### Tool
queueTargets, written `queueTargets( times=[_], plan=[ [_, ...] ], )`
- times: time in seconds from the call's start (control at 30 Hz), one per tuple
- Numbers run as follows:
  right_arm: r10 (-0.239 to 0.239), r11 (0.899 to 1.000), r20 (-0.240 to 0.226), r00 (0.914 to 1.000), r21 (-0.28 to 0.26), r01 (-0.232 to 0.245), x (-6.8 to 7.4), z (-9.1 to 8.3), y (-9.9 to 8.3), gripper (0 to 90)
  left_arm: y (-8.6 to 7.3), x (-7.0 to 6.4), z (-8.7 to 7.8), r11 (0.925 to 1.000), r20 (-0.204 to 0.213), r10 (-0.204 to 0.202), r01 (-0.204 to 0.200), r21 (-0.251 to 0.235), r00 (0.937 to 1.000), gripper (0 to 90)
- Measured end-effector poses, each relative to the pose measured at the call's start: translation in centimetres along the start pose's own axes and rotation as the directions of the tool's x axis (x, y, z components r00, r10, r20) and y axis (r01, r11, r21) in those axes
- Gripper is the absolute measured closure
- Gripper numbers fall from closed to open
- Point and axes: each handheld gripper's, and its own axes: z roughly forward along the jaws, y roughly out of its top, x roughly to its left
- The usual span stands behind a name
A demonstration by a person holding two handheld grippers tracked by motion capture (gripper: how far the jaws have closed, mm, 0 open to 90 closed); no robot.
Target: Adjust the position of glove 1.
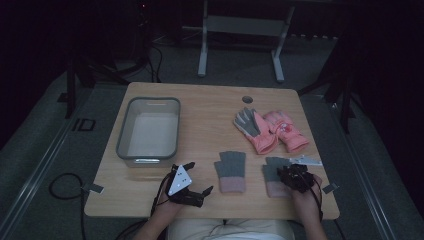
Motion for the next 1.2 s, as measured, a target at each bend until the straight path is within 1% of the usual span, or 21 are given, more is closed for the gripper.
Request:
queueTargets(
  times=[0.03, 0.07, 0.1, 0.13, 0.17, 0.2, 0.27, 0.33, 0.43, 0.5, 0.53, 0.6, 0.67, 0.73, 0.8, 0.87, 0.9, 1.03, 1.1, 1.13, 1.2],
  plan=[
    [-0.027, 1.0, -0.019, 0.9995, 0.005, 0.027, -0.2, -0.1, 0.2, 66.9, 0.0, 0.0, 0.0, 1.0, 0.0, 0.0, 0.0, 0.0, 1.0, 0.0],
    [-0.053, 0.999, -0.014, 0.9985, 0.009, 0.053, -0.4, -0.1, 0.3, 66.8, 0.0, 0.0, 0.0, 1.0, 0.0, -0.001, 0.001, 0.0, 1.0, 0.0],
    [-0.075, 0.997, -0.032, 0.9967, 0.008, 0.075, -0.7, -0.2, 0.4, 65.9, 0.0, 0.0, 0.0, 1.0, 0.0, -0.003, 0.003, 0.0, 1.0, 0.0],
    [-0.089, 0.996, -0.061, 0.9942, 0.007, 0.089, -1.0, -0.4, 0.5, 65.7, 0.0, 0.0, 0.0, 1.0, -0.001, -0.004, 0.004, 0.0, 1.0, 0.0],
    [-0.107, 0.994, -0.072, 0.9916, 0.008, 0.108, -1.3, -0.4, 0.6, 65.7, 0.0, 0.0, 0.0, 1.0, -0.001, -0.005, 0.005, -0.002, 1.0, 0.0],
    [-0.135, 0.99, -0.074, 0.988, 0.016, 0.137, -1.5, -0.4, 0.6, 65.5, 0.0, 0.0, 0.0, 1.0, -0.001, -0.006, 0.006, -0.003, 1.0, 0.0],
    [-0.179, 0.983, -0.102, 0.9786, 0.021, 0.182, -2.0, -0.5, 0.6, 65.6, 0.0, 0.0, 0.0, 1.0, -0.002, -0.005, 0.005, -0.001, 1.0, 0.0],
    [-0.203, 0.977, -0.121, 0.9717, 0.043, 0.209, -2.2, -0.4, 0.5, 65.5, 0.0, 0.0, 0.0, 1.0, -0.003, -0.007, 0.007, 0.0, 1.0, 0.0],
    [-0.214, 0.973, -0.149, 0.9655, 0.052, 0.224, -2.3, -0.3, 0.4, 64.8, 0.0, 0.1, 0.0, 1.0, -0.006, -0.008, 0.008, 0.0, 0.9999, 0.0],
    [-0.216, 0.973, -0.156, 0.9638, 0.051, 0.226, -2.2, -0.3, 0.4, 64.1, 0.0, 0.0, 0.0, 1.0, -0.007, -0.008, 0.008, -0.001, 0.9999, 0.0],
    [-0.21, 0.974, -0.166, 0.9635, 0.054, 0.221, -2.1, -0.2, 0.4, 63.4, 0.0, 0.0, 0.0, 1.0, -0.007, -0.007, 0.007, -0.001, 0.9999, 0.0],
    [-0.214, 0.972, -0.162, 0.9634, 0.061, 0.226, -2.0, 0.0, 0.2, 63.3, 0.0, 0.0, 0.0, 1.0, -0.007, -0.006, 0.006, -0.001, 1.0, 0.0],
    [-0.204, 0.974, -0.161, 0.9657, 0.068, 0.217, -2.0, 0.3, 0.0, 63.8, 0.0, 0.0, 0.0, 1.0, -0.006, -0.007, 0.007, -0.001, 1.0, 0.0],
    [-0.192, 0.976, -0.163, 0.9678, 0.075, 0.206, -2.0, 0.4, -0.2, 71.6, 0.0, 0.0, 0.0, 1.0, -0.005, -0.008, 0.008, -0.001, 1.0, 0.0],
    [-0.202, 0.974, -0.146, 0.9684, 0.077, 0.215, -1.8, 0.4, -0.3, 78.6, 0.0, 0.0, 0.0, 1.0, -0.005, -0.008, 0.008, -0.001, 1.0, 0.0],
    [-0.215, 0.97, -0.123, 0.9688, 0.084, 0.226, -1.3, 0.4, -0.2, 82.2, 0.0, 0.0, 0.0, 1.0, -0.005, -0.006, 0.006, -0.001, 1.0, 0.0],
    [-0.215, 0.971, -0.114, 0.9699, 0.085, 0.225, -1.2, 0.4, -0.2, 83.5, 0.0, 0.0, 0.0, 1.0, -0.006, -0.006, 0.006, -0.002, 1.0, 0.0],
    [-0.173, 0.981, -0.085, 0.9813, 0.069, 0.179, -1.0, 0.5, -0.4, 85.5, 0.0, 0.0, 0.0, 0.9999, -0.006, -0.009, 0.009, -0.004, 0.9999, 0.0],
    [-0.135, 0.988, -0.094, 0.9864, 0.064, 0.141, -1.1, 0.2, -0.2, 86.1, 0.0, 0.1, 0.0, 0.9999, -0.006, -0.012, 0.012, -0.004, 0.9999, 0.0],
    [-0.121, 0.99, -0.103, 0.9873, 0.054, 0.127, -1.2, 0.0, -0.1, 86.2, 0.0, 0.1, 0.0, 0.9999, -0.006, -0.013, 0.013, -0.004, 0.9999, 0.0],
    [-0.112, 0.993, -0.104, 0.9883, 0.03, 0.115, -1.1, -0.8, 0.4, 86.3, 0.0, 0.1, 0.0, 0.9999, -0.006, -0.014, 0.014, -0.003, 0.9999, 0.0]
  ],
)
